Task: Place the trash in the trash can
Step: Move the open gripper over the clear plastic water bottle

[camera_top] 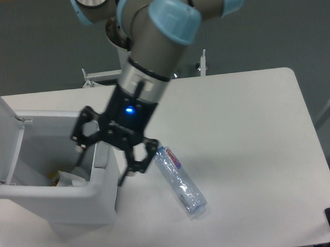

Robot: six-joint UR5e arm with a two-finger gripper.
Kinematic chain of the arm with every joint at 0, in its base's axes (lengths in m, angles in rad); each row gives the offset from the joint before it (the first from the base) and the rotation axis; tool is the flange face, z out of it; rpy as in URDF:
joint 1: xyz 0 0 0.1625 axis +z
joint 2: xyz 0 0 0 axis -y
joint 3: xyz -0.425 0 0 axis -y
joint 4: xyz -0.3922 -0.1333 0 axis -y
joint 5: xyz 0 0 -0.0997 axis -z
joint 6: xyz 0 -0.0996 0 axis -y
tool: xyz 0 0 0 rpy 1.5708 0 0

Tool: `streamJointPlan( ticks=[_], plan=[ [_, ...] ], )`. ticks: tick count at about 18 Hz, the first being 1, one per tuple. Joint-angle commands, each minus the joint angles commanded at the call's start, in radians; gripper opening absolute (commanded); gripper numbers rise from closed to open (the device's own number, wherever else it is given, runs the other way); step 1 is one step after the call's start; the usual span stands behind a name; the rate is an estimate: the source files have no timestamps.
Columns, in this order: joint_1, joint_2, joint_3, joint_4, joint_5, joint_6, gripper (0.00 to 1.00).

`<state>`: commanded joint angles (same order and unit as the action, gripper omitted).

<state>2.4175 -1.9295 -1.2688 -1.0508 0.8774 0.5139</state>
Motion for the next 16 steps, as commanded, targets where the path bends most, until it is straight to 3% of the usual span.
streamJointPlan(
  ticks=[5,11,16],
  plan=[
    [0.087,-0.100,0.022,0.037,0.109,0.011,1.00],
    [0.129,-0.120,-0.015,0.032,0.175,0.002,1.00],
    [0.120,-0.137,-0.081,0.000,0.365,-0.006,1.00]
  ],
)
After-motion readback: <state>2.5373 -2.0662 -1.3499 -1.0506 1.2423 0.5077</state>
